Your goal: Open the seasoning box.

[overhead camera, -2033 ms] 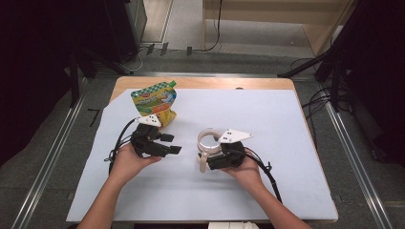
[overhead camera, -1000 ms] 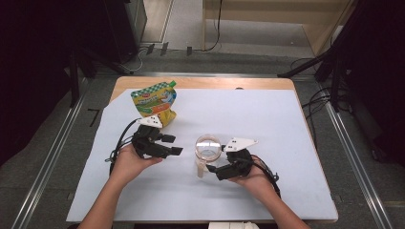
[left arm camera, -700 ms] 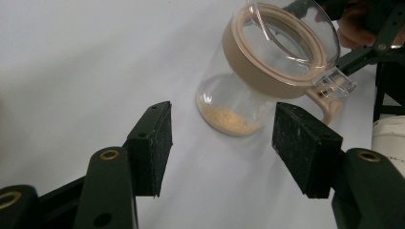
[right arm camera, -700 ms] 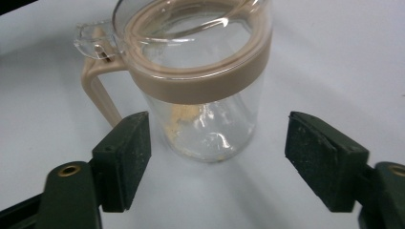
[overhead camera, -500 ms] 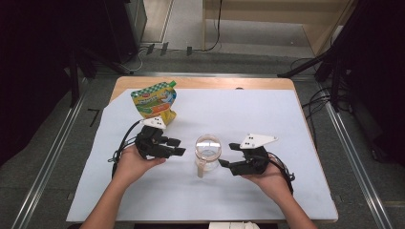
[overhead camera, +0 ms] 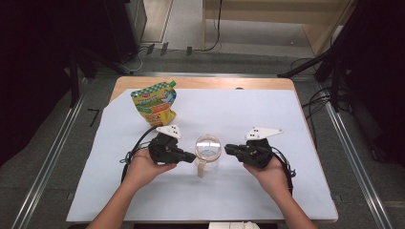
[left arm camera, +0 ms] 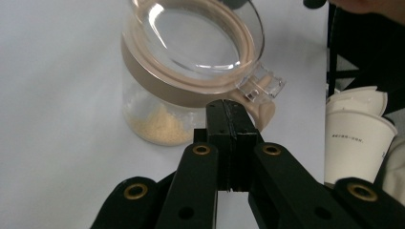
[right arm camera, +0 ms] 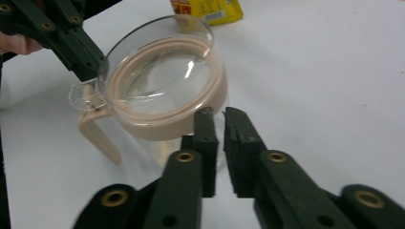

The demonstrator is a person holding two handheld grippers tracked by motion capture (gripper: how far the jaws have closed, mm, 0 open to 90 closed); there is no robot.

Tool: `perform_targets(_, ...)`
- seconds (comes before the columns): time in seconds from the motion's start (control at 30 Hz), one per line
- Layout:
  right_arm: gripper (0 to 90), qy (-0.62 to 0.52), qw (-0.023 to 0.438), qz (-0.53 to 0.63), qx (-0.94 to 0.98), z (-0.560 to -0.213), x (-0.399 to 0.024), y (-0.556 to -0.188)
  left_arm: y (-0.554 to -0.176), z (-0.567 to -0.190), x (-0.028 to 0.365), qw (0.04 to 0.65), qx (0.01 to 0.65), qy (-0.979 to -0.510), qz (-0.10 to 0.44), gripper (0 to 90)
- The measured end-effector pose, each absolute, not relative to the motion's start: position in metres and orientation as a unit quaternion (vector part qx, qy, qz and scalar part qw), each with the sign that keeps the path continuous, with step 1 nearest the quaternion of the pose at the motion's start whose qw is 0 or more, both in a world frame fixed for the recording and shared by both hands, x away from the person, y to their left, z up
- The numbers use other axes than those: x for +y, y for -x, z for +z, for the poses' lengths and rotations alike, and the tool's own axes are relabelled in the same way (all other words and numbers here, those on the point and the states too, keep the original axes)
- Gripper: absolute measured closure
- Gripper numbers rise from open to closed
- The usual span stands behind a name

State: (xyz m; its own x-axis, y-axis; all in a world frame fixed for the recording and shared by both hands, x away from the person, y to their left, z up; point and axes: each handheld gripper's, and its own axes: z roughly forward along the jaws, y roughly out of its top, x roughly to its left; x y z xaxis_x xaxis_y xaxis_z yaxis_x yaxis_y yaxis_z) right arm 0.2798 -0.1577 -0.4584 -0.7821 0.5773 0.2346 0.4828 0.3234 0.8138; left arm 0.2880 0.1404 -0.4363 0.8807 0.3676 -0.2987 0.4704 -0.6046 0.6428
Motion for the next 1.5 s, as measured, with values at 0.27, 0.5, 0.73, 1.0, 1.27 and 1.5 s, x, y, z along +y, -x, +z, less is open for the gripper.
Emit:
perform_targets(0.27, 90.0, -0.323, 0.046, 0.475, 0.817, -0.460, -0.151, -0.278, -0.289, -0.440, 0.138, 0.377, 0.237, -0.892, -0.072, 90.0)
perform_targets(0.5, 90.0, -0.323, 0.044, 0.471, 0.820, -0.461, -0.150, -0.278, -0.288, -0.444, 0.132, 0.372, 0.238, -0.893, -0.083, 90.0)
perform_targets(0.73, 90.0, -0.326, 0.049, 0.469, 0.819, -0.462, -0.150, -0.279, -0.285, -0.445, 0.127, 0.365, 0.234, -0.898, -0.076, 90.0)
perform_targets(1.0, 90.0, -0.332, 0.060, 0.466, 0.818, -0.462, -0.153, -0.280, -0.278, -0.446, 0.112, 0.379, 0.212, -0.896, -0.091, 90.0)
perform_targets(1.27, 90.0, -0.351, 0.061, 0.459, 0.813, -0.458, -0.162, -0.277, -0.273, -0.445, 0.096, 0.400, 0.185, -0.890, -0.115, 90.0)
perform_targets(1.5, 90.0, -0.355, 0.067, 0.454, 0.814, -0.450, -0.171, -0.260, -0.273, -0.440, 0.094, 0.385, 0.186, -0.895, -0.125, 87.8)
